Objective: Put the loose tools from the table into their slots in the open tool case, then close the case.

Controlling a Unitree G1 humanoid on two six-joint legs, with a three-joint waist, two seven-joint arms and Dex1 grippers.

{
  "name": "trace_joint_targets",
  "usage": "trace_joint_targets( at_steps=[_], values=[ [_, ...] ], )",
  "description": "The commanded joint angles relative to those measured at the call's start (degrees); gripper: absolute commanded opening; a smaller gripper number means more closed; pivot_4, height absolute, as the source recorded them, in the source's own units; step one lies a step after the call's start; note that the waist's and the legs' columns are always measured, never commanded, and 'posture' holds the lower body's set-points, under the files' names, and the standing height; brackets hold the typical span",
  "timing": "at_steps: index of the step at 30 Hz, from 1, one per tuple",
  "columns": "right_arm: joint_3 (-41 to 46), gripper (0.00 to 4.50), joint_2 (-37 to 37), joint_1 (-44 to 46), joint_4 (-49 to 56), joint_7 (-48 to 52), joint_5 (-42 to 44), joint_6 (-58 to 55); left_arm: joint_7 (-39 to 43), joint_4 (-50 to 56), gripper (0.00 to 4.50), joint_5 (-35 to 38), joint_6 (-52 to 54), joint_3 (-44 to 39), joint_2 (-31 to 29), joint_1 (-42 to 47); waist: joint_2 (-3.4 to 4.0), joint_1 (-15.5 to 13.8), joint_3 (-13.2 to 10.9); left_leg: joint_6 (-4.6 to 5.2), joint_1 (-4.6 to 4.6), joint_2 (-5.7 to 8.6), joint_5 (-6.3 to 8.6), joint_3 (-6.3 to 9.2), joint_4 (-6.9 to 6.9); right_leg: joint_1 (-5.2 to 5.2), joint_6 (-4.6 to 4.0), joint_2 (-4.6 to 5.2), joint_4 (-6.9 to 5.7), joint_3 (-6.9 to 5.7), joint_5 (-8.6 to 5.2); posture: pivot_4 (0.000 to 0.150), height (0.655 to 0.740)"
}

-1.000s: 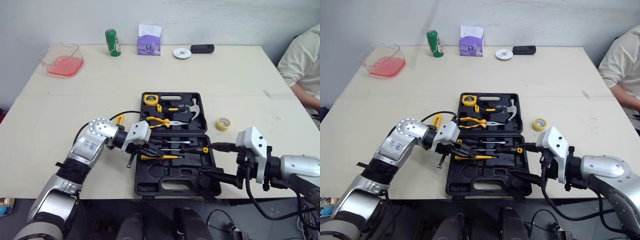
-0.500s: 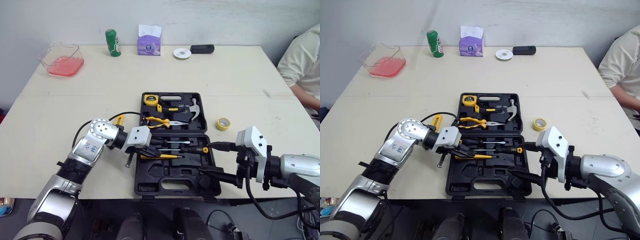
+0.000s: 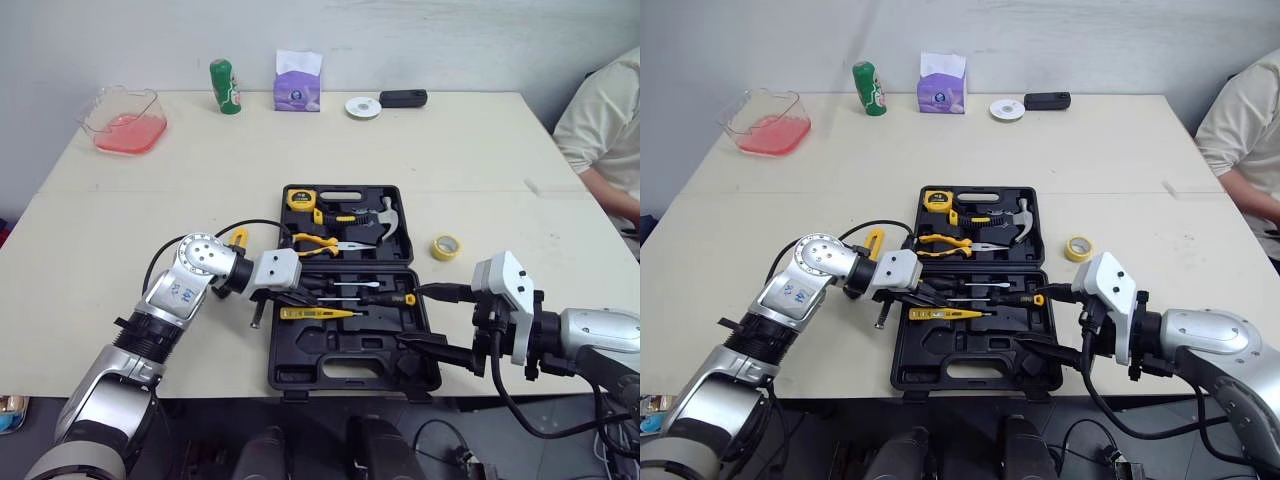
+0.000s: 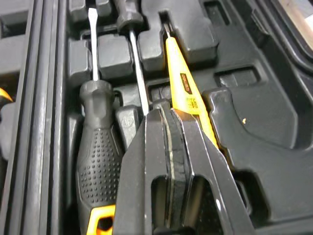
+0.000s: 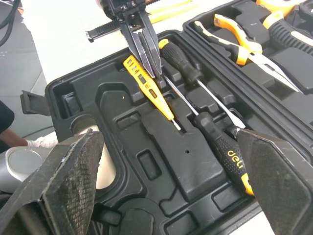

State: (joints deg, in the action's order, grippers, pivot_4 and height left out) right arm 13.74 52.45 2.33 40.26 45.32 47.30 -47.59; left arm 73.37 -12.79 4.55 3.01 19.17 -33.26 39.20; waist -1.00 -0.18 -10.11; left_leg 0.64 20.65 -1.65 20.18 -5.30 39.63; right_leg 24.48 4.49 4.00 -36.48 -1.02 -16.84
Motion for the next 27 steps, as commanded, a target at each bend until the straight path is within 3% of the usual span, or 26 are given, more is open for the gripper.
trace_joint_targets(
  at_steps=[1, 13, 27],
  values=[
    [0.30, 4.50, -0.31, 0.50, 0.80, -0.28, 1.23, 0.31, -0.47, -1.39, 0.03, -2.19, 0.03, 0.71, -0.20, 0.01, 0.00, -0.01, 0.00, 0.00, 0.00, 0.00, 0.00, 0.00, 0.00, 0.00, 0.00, 0.01, 0.00, 0.00, 0.00, 0.150, 0.7400],
    [0.24, 4.50, -0.28, 0.36, 0.67, -0.32, 1.52, 0.36, 3.97, 6.08, 0.03, 9.79, 14.01, -4.59, 0.95, 0.91, 0.00, 0.09, 0.00, 0.00, 0.11, 0.00, 0.00, 0.04, 0.01, 0.06, 0.00, 0.03, -0.02, -0.06, 0.00, 0.150, 0.7400],
    [-0.18, 4.50, -0.32, 0.67, 0.54, -0.42, 1.78, 0.16, -1.07, 3.28, 0.03, -2.95, 9.22, 3.02, -2.24, -5.45, 0.02, 0.12, 0.05, 0.04, -0.05, 0.02, 0.02, 0.02, 0.00, -0.08, 0.00, 0.11, 0.03, -0.04, 0.00, 0.150, 0.7400]
  ],
)
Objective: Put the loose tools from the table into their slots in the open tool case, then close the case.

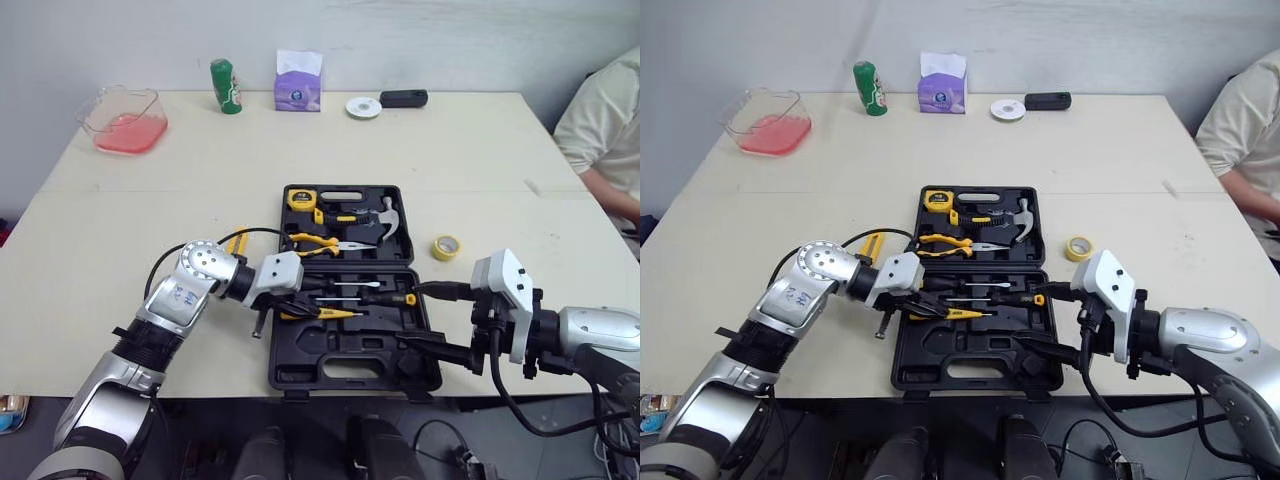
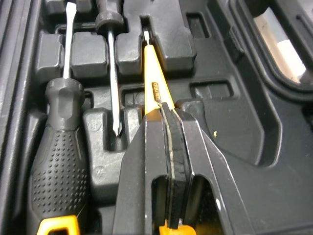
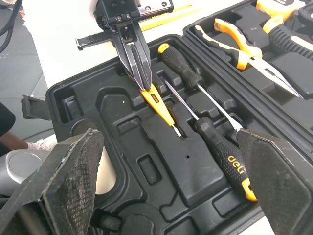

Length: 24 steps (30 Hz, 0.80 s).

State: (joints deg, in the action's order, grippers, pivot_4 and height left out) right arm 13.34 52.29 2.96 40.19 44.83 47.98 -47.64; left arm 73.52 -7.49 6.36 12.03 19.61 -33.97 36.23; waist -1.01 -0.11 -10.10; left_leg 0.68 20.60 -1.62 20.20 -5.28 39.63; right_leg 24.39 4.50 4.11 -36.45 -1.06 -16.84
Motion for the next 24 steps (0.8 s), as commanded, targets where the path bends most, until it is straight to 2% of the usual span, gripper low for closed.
trace_joint_targets(
  at_steps=[1, 9, 10, 11, 12, 16, 19, 21, 22, 24],
  values=[
    [0.24, 4.50, -0.19, 0.02, 0.64, 0.01, 1.13, 0.19, -1.87, -2.17, 0.03, -5.02, 0.28, 2.64, -1.51, -2.60, 0.04, 0.06, 0.06, 0.03, -0.09, 0.00, 0.02, 0.00, -0.05, -0.06, 0.00, 0.01, 0.01, 0.00, 0.00, 0.150, 0.7400],
    [1.17, 4.50, -0.07, -0.45, -0.71, 0.29, 0.24, 0.99, -3.77, 2.97, 0.03, 1.12, 9.82, -1.37, -0.42, -4.15, 0.04, 0.12, 0.13, 0.13, -0.36, -0.02, 0.08, 0.01, -0.15, -0.32, -0.03, 0.05, 0.07, 0.00, -0.02, 0.150, 0.7400],
    [1.71, 4.50, 0.09, -0.38, -1.12, 0.39, 0.28, 1.03, -4.18, 3.96, 0.03, 3.05, 11.70, -3.25, -0.24, -4.32, 0.04, 0.14, 0.12, 0.12, -0.36, -0.02, 0.07, 0.01, -0.15, -0.32, -0.03, 0.05, 0.07, 0.00, -0.02, 0.150, 0.7400],
    [2.91, 4.50, 0.48, -0.55, -1.76, 0.81, 0.45, 1.10, -4.60, 6.13, 0.32, 6.53, 14.86, -6.52, -0.39, -5.04, 0.04, 0.15, 0.12, 0.11, -0.36, -0.02, 0.07, 0.00, -0.15, -0.31, -0.03, 0.05, 0.07, 0.00, -0.02, 0.150, 0.7400],
    [3.74, 4.50, 0.77, -0.69, -2.20, 1.12, 0.58, 1.15, -4.95, 7.74, 0.32, 8.92, 17.14, -8.80, -0.53, -5.60, 0.04, 0.16, 0.12, 0.11, -0.36, -0.02, 0.07, 0.01, -0.16, -0.31, -0.03, 0.05, 0.07, -0.01, -0.02, 0.150, 0.7400],
    [10.80, 4.50, 2.44, -3.37, -5.91, 3.42, 0.16, 1.68, -8.83, 19.48, 1.98, 23.48, 33.54, -23.75, -3.66, -11.76, 0.00, 0.44, 0.03, -0.05, -0.24, -0.07, -0.02, 0.00, -0.32, -0.14, -0.04, 0.04, 0.02, 0.00, -0.03, 0.150, 0.7400],
    [18.55, 4.50, 3.89, -7.23, -11.79, 6.13, -1.64, 1.98, -19.43, 27.64, 3.35, 28.47, 38.37, -40.29, -1.57, -21.46, 0.03, 0.43, 0.04, -0.07, -0.15, -0.07, -0.04, 0.00, -0.41, -0.03, -0.04, 0.11, 0.00, -0.01, -0.03, 0.150, 0.7400],
    [22.46, 4.50, 5.17, -9.77, -17.10, 8.42, -4.55, 4.12, -23.72, 31.64, 4.28, 29.65, 39.74, -48.58, -0.98, -28.66, 0.01, 0.38, 0.03, -0.06, -0.22, -0.02, -0.03, -0.04, -0.51, -0.08, -0.03, 0.18, 0.05, 0.03, -0.03, 0.150, 0.7400],
    [24.10, 4.50, 5.84, -10.96, -20.09, 9.58, -6.37, 5.58, -25.53, 32.56, 4.45, 30.44, 41.19, -52.63, -0.93, -31.74, 0.01, 0.35, 0.04, -0.05, -0.22, -0.01, -0.02, -0.05, -0.51, -0.11, -0.03, 0.19, 0.35, 0.01, -0.03, 0.150, 0.7400],
    [26.52, 4.50, 6.95, -12.27, -25.18, 11.10, -8.98, 7.61, -27.91, 32.47, 4.45, 30.00, 41.46, -58.89, -1.69, -37.19, 0.01, 0.33, 0.03, -0.02, -0.31, -0.01, 0.00, -0.05, -0.52, -0.22, -0.02, 0.20, 0.41, 0.00, -0.02, 0.150, 0.7400]
  ],
)
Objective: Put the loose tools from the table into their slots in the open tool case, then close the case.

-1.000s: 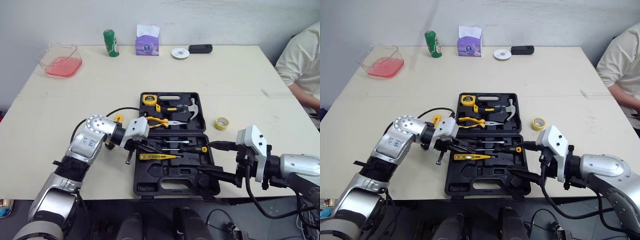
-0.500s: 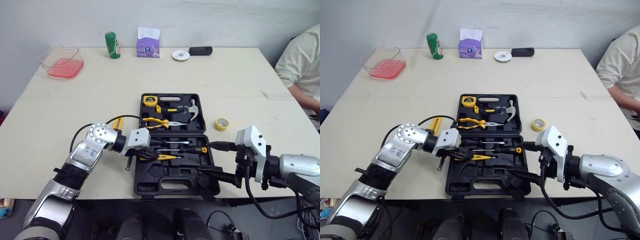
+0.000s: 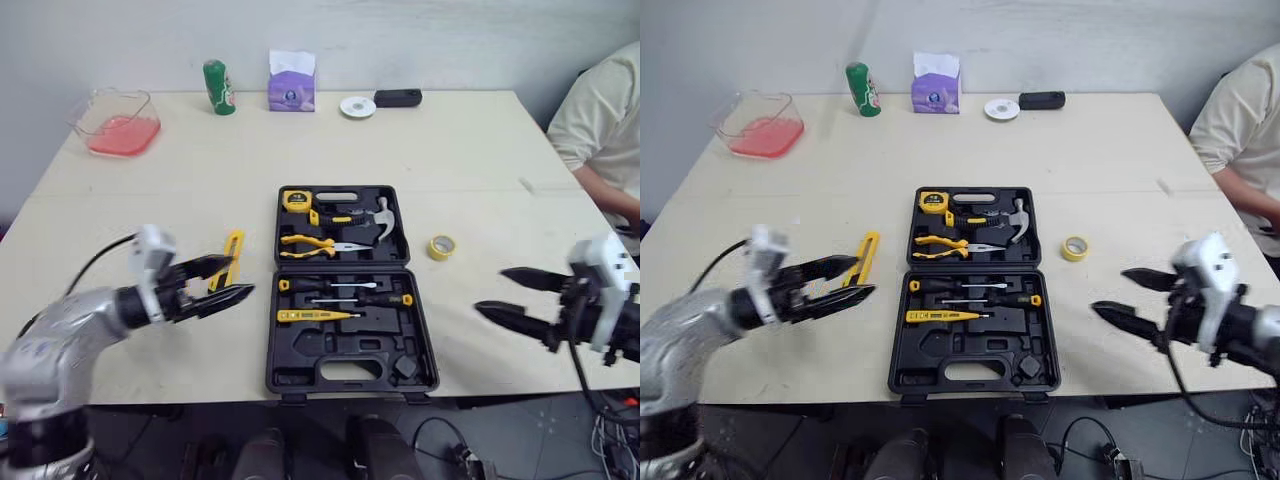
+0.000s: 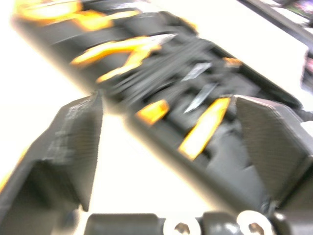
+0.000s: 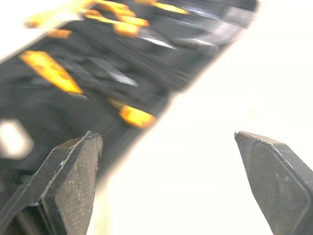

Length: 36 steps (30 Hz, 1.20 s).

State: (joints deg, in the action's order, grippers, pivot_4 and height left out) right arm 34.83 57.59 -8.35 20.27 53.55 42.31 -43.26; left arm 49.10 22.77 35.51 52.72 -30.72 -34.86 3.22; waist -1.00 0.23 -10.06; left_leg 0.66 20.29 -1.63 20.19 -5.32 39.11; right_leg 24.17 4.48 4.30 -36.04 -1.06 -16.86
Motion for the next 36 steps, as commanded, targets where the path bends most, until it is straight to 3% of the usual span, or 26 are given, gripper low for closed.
trace_joint_targets(
  at_steps=[1, 6, 10, 17, 24, 28, 32, 36],
  values=[
    [5.80, 4.50, 1.98, -1.26, -6.79, 2.92, -3.88, 3.72, -4.28, 2.22, 4.45, 0.59, 0.29, -10.29, -1.18, -6.08, -0.01, -0.04, 0.00, 0.06, -0.07, -0.01, 0.04, 0.01, 0.00, -0.07, -0.01, -0.01, 0.02, -0.01, 0.00, 0.150, 0.7400],
    [8.88, 4.50, 4.31, -1.45, -15.54, 4.85, -8.00, 6.51, -4.04, -4.02, 4.45, -2.28, -4.69, -20.58, -3.55, -18.59, 0.01, 0.00, -0.01, 0.22, -0.17, -0.01, 0.26, 0.06, -0.02, -0.17, -0.09, 0.01, 0.06, -0.06, -0.04, 0.150, 0.7400],
    [10.05, 4.50, 5.71, -0.35, -23.07, 5.10, -11.04, 8.94, -6.60, -11.23, 4.45, -2.91, -5.15, -26.53, -7.00, -20.75, 0.02, -0.19, -0.01, 0.23, -0.17, -0.03, 0.38, 0.10, -0.07, -0.16, -0.21, 0.07, 0.12, -0.13, -0.11, 0.150, 0.7400],
    [5.27, 4.50, 2.77, 5.32, -17.76, 2.28, -8.76, 6.91, -10.31, -2.19, 4.45, -2.00, -4.57, -17.82, -6.70, -19.53, 0.31, -0.05, 0.03, 0.23, -0.15, -0.01, 0.42, 0.12, -0.15, -0.14, -0.31, 0.24, 0.13, -0.13, -0.15, 0.150, 0.7400],
    [-0.38, 4.50, 2.56, 10.65, 0.16, 1.35, 0.84, -1.79, -24.20, 9.82, 4.45, 2.06, 12.71, -2.45, -5.15, -5.01, 0.36, 0.01, 0.01, -0.22, -0.14, -0.02, 0.17, 0.13, -0.21, -0.10, -0.17, 0.18, 0.06, -0.16, -0.07, 0.150, 0.7400],
    [-9.00, 4.50, 0.24, 18.59, 10.82, -1.98, 10.72, -6.82, -33.03, 9.37, 4.45, -0.30, 23.60, 7.45, -2.27, 5.77, 0.30, 0.20, -0.02, -0.27, -0.13, -0.02, 0.14, 0.10, -0.20, -0.10, -0.11, 0.07, 0.05, -0.15, -0.04, 0.150, 0.7400],
    [-17.73, 4.50, -2.85, 25.08, 16.90, -4.88, 14.49, -8.15, -37.11, 6.05, 4.45, -5.27, 23.43, 16.44, -1.62, 11.00, 0.21, 0.05, -0.06, -0.32, -0.08, -0.04, 0.11, 0.11, -0.19, -0.07, -0.10, -0.06, 0.09, -0.17, -0.04, 0.150, 0.7400],
    [-23.75, 4.50, -5.95, 30.20, 18.13, -6.71, 15.36, -8.06, -40.83, 0.49, 4.45, -7.39, 25.05, 17.28, 3.91, 15.41, 0.14, -0.21, -0.06, -0.27, 0.00, 0.01, 0.11, 0.06, -0.03, -0.04, -0.09, 0.00, 0.09, -0.15, -0.03, 0.150, 0.7400]
  ],
)
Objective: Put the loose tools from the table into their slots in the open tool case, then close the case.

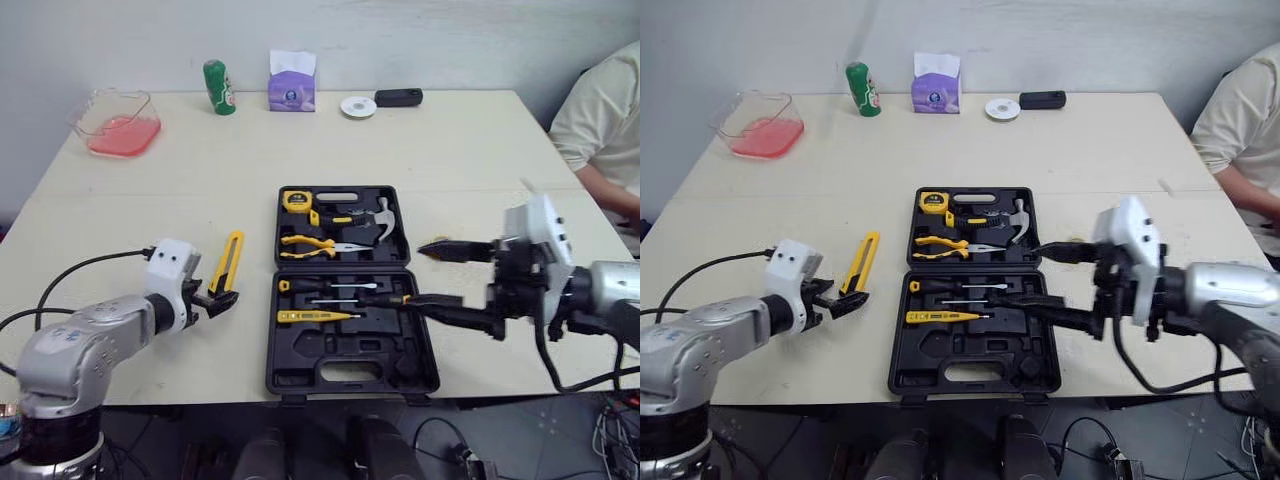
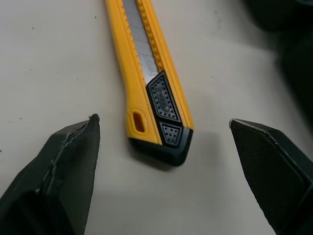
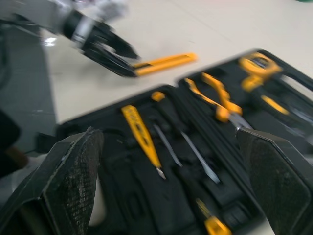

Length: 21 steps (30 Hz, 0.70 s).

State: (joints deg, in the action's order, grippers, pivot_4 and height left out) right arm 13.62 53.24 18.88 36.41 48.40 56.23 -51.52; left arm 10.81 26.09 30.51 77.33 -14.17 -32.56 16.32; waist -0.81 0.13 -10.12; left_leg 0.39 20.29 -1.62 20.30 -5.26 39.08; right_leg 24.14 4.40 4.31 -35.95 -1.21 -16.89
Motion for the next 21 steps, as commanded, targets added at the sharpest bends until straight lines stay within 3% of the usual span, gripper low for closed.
trace_joint_targets(
  at_steps=[1, 8, 11, 16, 19, 21],
  values=[
    [-4.13, 4.50, -2.49, 4.19, 2.12, -2.17, 1.32, 0.27, -3.10, -3.94, 4.45, -3.42, 0.28, 1.74, 1.98, 3.09, -0.11, -0.17, 0.03, 0.03, 0.02, 0.01, -0.02, 0.02, 0.02, 0.00, 0.02, 0.03, 0.01, -0.02, 0.01, 0.150, 0.7400],
    [-9.52, 4.50, -4.88, 6.33, 1.31, -2.70, -1.94, 1.78, -4.93, -8.12, 4.45, -7.90, -0.96, 7.53, 5.04, 5.34, -0.03, -0.48, 0.09, 0.02, -0.04, 0.08, -0.06, 0.09, 0.02, -0.04, 0.03, 0.13, -0.09, -0.06, 0.02, 0.150, 0.7400],
    [-9.69, 4.50, -5.43, 6.30, 1.15, -3.16, -2.28, 2.01, -5.08, -9.02, 3.68, -8.65, -2.15, 7.38, 7.18, 5.11, 0.07, -0.68, 0.15, 0.04, -0.11, 0.08, -0.07, 0.09, 0.02, -0.10, 0.03, 0.15, -0.10, -0.07, 0.02, 0.150, 0.7400],
    [-9.71, 4.50, -5.29, 6.04, 0.80, -3.02, -2.88, 2.52, -4.18, -7.84, 1.47, -8.85, -0.93, 5.95, 8.23, 5.72, 0.09, -1.38, 0.16, 0.06, -0.13, 0.08, -0.06, 0.12, 0.02, -0.16, 0.03, 0.16, -0.06, -0.10, 0.02, 0.150, 0.7400],
    [-9.27, 4.50, -4.89, 5.88, 0.55, -2.85, -3.17, 2.74, -1.07, -6.31, 1.39, -8.17, -1.71, 4.67, 4.99, 5.77, 0.08, -1.25, 0.15, 0.09, -0.11, 0.09, -0.04, 0.11, 0.02, -0.17, 0.04, 0.17, -0.01, -0.10, 0.02, 0.150, 0.7400],
    [-8.28, 4.50, -4.30, 5.61, 0.35, -2.53, -2.98, 2.59, 6.55, -3.84, 1.39, -5.81, -5.25, 4.16, -1.55, 6.77, -0.03, -1.01, 0.07, 0.07, -0.07, 0.07, -0.03, 0.12, 0.01, -0.12, 0.03, 0.16, -0.01, -0.11, 0.02, 0.150, 0.7400]
  ],
)
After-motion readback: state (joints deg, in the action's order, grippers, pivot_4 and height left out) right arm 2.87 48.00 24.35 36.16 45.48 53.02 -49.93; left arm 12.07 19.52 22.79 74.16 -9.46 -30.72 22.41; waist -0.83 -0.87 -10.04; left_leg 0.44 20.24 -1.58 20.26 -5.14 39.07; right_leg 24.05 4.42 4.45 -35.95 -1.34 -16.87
